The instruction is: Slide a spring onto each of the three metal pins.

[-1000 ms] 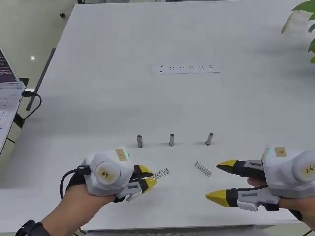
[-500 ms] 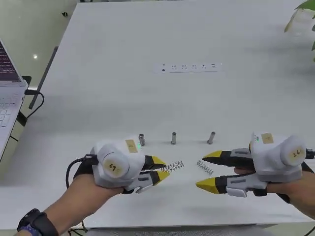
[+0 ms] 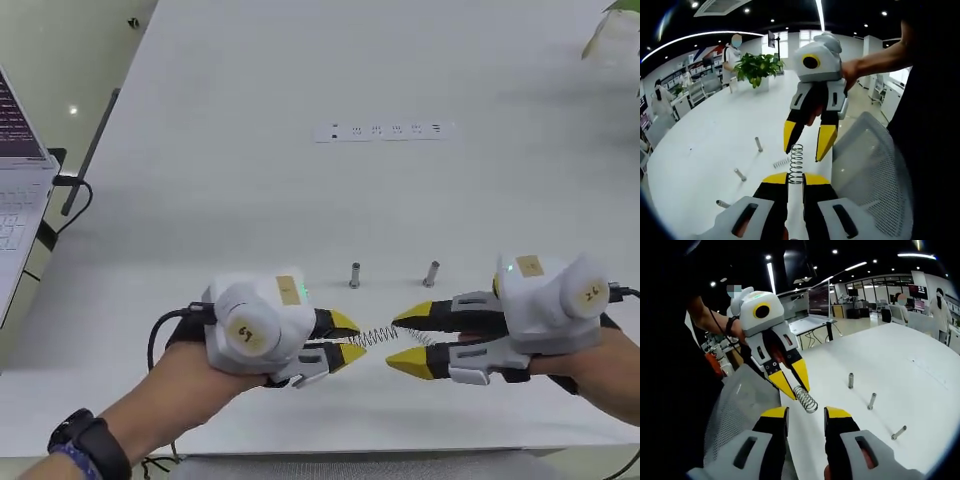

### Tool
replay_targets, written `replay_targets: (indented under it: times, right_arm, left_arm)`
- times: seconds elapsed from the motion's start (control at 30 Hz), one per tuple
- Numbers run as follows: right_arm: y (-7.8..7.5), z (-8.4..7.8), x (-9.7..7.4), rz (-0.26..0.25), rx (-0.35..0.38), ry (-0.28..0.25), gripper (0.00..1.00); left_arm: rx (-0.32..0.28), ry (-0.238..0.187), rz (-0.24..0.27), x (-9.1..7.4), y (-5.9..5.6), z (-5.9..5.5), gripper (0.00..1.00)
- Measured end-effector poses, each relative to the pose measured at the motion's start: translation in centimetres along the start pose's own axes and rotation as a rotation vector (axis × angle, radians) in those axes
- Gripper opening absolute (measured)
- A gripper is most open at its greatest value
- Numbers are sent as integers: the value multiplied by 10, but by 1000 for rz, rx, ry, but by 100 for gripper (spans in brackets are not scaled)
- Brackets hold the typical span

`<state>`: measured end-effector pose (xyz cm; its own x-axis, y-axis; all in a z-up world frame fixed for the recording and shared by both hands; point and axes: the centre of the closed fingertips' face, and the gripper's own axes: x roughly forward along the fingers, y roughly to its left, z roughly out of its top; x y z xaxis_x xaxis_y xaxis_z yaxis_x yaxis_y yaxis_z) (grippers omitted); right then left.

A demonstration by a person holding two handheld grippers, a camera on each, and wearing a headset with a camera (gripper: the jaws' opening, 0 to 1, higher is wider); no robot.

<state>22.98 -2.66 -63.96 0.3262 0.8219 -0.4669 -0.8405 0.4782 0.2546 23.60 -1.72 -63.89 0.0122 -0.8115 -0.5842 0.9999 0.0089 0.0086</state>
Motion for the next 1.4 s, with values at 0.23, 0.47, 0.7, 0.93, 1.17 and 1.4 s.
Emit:
replay_targets:
  times: [0.23,0.47,0.7,0.93,1.17,1.4]
  right_arm:
    - [3,5,1,24,1,-23,14]
    - [4,5,0,47,4,-28,10]
    - [6,5,-1,62,9,-23,9]
    - [8,8,-6,67,2,-7,8]
    - [4,22,-10,58,-37,18,8]
    - [2,38,-16,48,-127,89,8]
  left_arm:
    - [24,3,-20,1,-4,2,3]
    - [43,14,-33,1,-5,1,3]
    - [58,23,-47,4,-7,0,3]
    - [80,29,-58,9,-9,2,2]
    - [76,9,-50,15,-2,10,2]
    - [41,-55,-42,21,5,24,2]
